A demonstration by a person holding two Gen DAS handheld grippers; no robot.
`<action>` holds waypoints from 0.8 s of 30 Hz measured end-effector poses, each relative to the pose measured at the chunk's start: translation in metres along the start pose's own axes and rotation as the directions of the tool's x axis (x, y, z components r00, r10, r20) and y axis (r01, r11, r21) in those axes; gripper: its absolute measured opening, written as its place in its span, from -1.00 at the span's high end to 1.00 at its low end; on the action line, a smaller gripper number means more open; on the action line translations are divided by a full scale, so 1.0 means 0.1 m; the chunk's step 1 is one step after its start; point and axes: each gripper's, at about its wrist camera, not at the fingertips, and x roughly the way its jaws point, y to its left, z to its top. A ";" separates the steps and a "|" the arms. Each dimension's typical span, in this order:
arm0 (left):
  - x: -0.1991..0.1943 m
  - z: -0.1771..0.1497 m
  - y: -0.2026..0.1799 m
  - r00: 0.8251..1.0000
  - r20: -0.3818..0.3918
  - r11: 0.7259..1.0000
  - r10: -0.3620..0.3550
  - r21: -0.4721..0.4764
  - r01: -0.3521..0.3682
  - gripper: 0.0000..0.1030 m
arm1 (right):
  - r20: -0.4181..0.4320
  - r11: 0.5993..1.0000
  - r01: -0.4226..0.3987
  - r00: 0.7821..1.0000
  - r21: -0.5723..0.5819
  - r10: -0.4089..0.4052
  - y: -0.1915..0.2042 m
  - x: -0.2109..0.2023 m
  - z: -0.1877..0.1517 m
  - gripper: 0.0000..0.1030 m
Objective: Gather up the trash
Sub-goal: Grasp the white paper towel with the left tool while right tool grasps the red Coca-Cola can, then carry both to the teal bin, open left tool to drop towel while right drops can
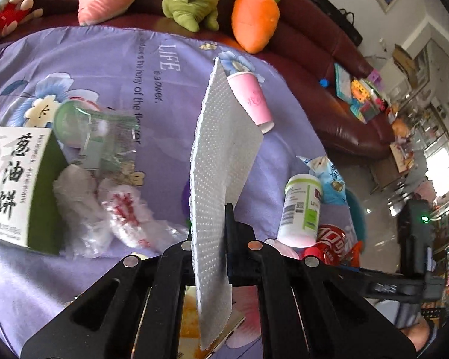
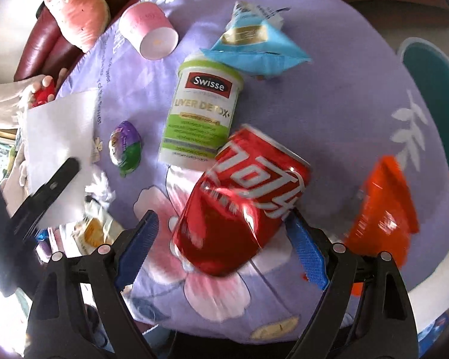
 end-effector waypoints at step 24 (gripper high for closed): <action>-0.26 0.07 -1.02 0.997 0.019 0.987 -0.071 0.146 0.068 0.90 | 0.335 0.995 -0.086 0.937 -0.054 0.099 -0.50 -1.31 0.03 -0.26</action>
